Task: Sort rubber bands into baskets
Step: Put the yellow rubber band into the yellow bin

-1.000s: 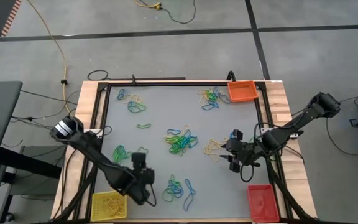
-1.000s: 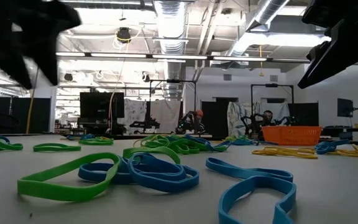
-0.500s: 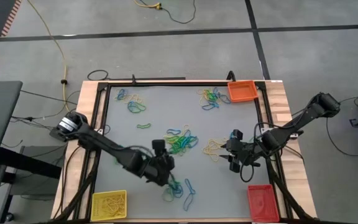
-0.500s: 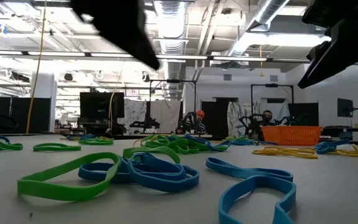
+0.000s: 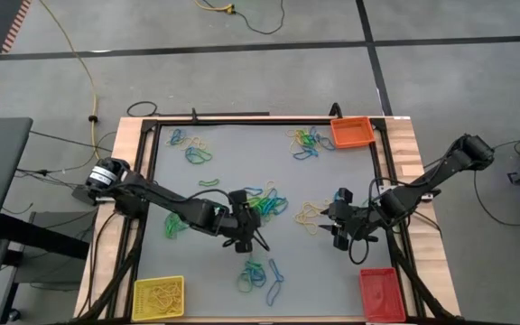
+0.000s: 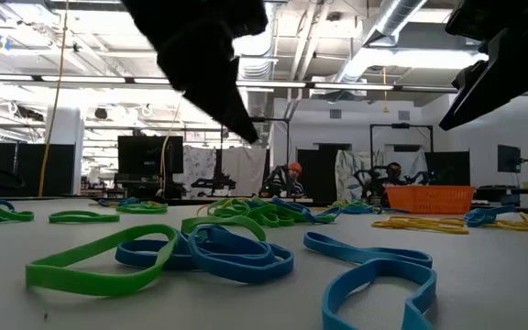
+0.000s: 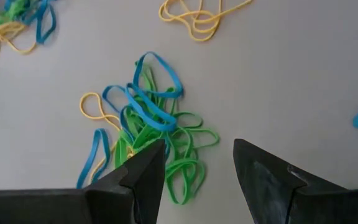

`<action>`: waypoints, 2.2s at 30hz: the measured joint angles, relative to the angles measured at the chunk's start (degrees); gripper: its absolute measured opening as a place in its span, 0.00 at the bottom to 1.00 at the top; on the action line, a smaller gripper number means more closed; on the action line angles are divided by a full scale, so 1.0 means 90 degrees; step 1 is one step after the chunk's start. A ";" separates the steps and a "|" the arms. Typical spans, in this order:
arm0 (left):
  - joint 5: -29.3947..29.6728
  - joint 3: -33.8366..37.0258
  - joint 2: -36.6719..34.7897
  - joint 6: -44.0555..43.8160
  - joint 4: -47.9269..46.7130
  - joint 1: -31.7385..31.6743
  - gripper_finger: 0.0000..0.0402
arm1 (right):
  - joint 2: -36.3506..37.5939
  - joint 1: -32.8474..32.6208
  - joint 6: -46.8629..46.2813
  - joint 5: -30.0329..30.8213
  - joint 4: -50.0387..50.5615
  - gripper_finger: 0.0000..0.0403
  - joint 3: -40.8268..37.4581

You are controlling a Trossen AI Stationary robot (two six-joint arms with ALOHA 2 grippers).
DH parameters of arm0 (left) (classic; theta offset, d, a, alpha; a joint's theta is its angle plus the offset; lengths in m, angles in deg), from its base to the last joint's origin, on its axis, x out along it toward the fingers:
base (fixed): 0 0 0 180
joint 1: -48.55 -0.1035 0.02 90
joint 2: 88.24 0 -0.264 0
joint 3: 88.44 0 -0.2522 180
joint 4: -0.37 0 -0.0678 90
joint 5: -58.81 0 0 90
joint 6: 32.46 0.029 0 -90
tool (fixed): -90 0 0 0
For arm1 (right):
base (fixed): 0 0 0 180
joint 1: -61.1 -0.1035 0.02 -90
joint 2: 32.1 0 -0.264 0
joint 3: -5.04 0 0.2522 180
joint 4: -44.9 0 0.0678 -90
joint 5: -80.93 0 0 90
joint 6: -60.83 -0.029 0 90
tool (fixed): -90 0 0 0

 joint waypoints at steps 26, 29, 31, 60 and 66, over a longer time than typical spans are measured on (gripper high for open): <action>-0.0184 0.0632 0.0002 -0.0001 0.1119 0.0202 0.45 | 0.0000 0.0000 0.0001 0.0000 0.0000 0.56 0.0000; -0.0166 0.0742 0.0002 -0.0001 0.1117 0.0199 0.45 | 0.0000 0.0000 0.0000 0.0000 0.0000 0.56 0.0000; 0.0076 0.0864 0.0002 0.0023 0.0993 0.0181 0.45 | 0.0001 -0.0001 0.0000 0.0000 0.0000 0.56 0.0000; -0.0955 0.2192 -0.0002 0.0426 0.1972 -0.1391 0.14 | 0.0000 0.0000 0.0000 0.0000 0.0000 0.56 0.0000; -0.0873 0.1990 0.0004 0.0603 0.1494 -0.1392 0.01 | 0.0001 -0.0001 0.0000 0.0000 0.0002 0.56 0.0000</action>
